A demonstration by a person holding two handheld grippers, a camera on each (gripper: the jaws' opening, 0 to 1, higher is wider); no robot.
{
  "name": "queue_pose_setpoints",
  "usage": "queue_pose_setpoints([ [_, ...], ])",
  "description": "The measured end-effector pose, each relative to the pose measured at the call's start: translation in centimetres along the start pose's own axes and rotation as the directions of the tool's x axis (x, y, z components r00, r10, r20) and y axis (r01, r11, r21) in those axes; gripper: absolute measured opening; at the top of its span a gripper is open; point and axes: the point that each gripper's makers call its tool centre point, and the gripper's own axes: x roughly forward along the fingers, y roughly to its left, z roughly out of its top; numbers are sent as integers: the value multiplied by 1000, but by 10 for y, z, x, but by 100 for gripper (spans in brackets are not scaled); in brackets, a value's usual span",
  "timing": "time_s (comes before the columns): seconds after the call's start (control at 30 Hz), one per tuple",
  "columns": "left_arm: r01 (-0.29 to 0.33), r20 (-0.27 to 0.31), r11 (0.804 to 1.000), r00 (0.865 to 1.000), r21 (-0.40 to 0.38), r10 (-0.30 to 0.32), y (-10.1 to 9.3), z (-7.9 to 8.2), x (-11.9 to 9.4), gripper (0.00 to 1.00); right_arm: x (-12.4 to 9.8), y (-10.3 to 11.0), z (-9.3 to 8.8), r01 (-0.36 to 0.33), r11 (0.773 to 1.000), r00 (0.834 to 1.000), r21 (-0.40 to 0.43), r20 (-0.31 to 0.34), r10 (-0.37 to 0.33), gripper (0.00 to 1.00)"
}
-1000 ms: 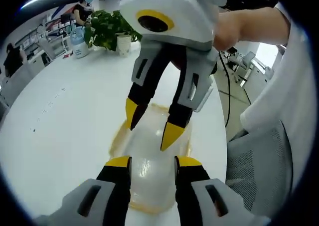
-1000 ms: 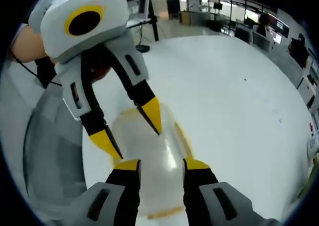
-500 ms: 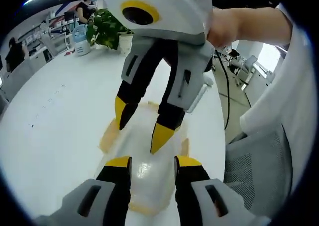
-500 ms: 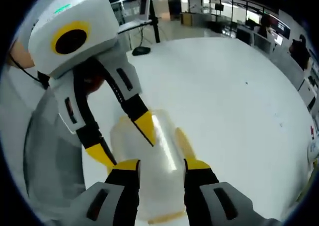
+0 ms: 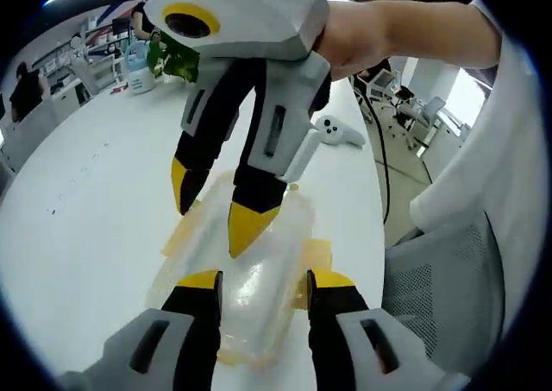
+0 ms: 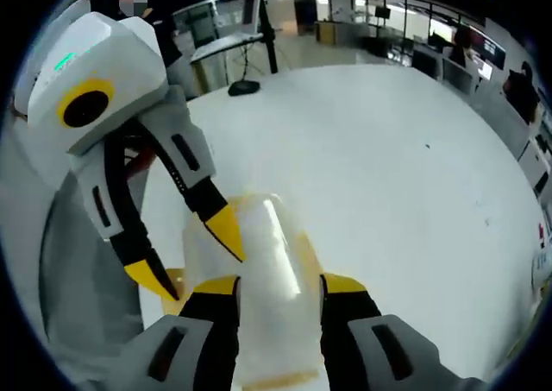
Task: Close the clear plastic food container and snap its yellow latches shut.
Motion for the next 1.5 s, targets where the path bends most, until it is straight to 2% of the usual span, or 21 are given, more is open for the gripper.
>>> queue_pose_setpoints([
  [0.17, -20, -5, 1000, 1000, 16, 20, 0, -1, 1, 41, 3, -3, -1, -12, 1000, 1000, 6, -10, 12, 38],
  [0.37, -52, -28, 995, 998, 81, 55, -4, -3, 3, 43, 7, -5, -3, -29, 1000, 999, -5, -31, 28, 38],
  [0.47, -80, -45, 988, 995, 129, 86, -4, -5, 4, 44, 9, -7, -2, -43, 999, 999, 16, -30, 43, 39],
  [0.73, -123, -62, 974, 989, 190, 137, -4, -8, 7, 43, 12, -6, -3, -98, 995, 994, 35, -52, 100, 40],
  [0.93, -156, -74, 963, 982, 218, 176, -2, -9, 9, 42, 14, -4, -4, -141, 989, 987, 54, -71, 145, 38],
  [1.33, -187, -68, 949, 975, 254, 211, -2, -10, 10, 42, 15, -3, -5, -157, 986, 979, 56, -119, 163, 37],
  [1.5, -208, -67, 935, 970, 287, 236, -2, -11, 11, 41, 16, -3, -5, -159, 986, 977, 53, -137, 165, 36],
])
